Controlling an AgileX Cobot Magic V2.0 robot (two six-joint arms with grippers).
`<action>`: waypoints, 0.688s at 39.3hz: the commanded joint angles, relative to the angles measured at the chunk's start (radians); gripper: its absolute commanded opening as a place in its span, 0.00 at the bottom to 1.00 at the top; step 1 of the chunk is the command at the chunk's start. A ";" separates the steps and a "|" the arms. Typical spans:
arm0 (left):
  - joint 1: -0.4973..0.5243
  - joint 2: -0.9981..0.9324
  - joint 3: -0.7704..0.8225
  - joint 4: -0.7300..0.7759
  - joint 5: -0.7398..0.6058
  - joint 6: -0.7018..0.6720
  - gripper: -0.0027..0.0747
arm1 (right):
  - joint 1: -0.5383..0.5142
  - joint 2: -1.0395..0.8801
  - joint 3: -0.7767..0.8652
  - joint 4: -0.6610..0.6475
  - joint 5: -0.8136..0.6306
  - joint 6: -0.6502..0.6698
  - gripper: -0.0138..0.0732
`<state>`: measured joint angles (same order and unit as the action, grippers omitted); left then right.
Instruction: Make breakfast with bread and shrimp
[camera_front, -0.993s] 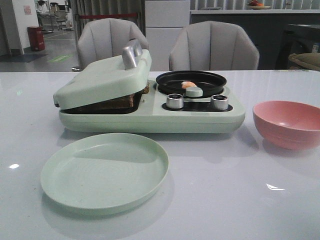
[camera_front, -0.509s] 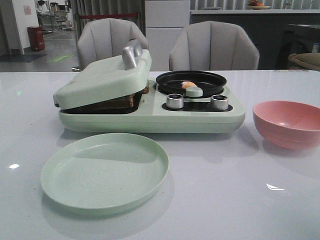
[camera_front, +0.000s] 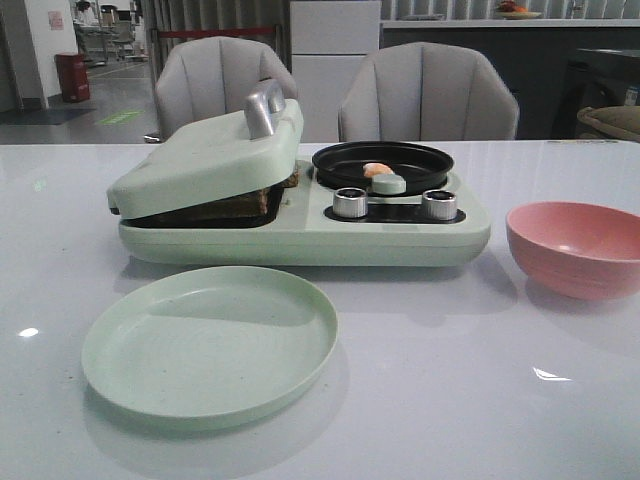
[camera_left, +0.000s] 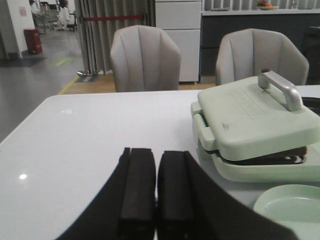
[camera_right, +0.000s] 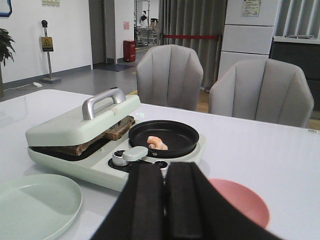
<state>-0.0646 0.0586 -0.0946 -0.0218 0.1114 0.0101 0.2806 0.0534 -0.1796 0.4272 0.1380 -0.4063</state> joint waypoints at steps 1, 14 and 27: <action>0.021 -0.015 0.047 -0.009 -0.172 -0.010 0.18 | 0.001 0.008 -0.026 0.008 -0.074 -0.010 0.33; 0.024 -0.081 0.120 0.046 -0.180 -0.010 0.18 | 0.001 0.008 -0.026 0.008 -0.074 -0.010 0.33; 0.024 -0.081 0.120 0.045 -0.180 -0.010 0.18 | 0.001 0.008 -0.026 0.008 -0.074 -0.010 0.33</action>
<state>-0.0414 -0.0050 0.0051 0.0230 0.0109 0.0101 0.2806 0.0534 -0.1774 0.4272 0.1380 -0.4063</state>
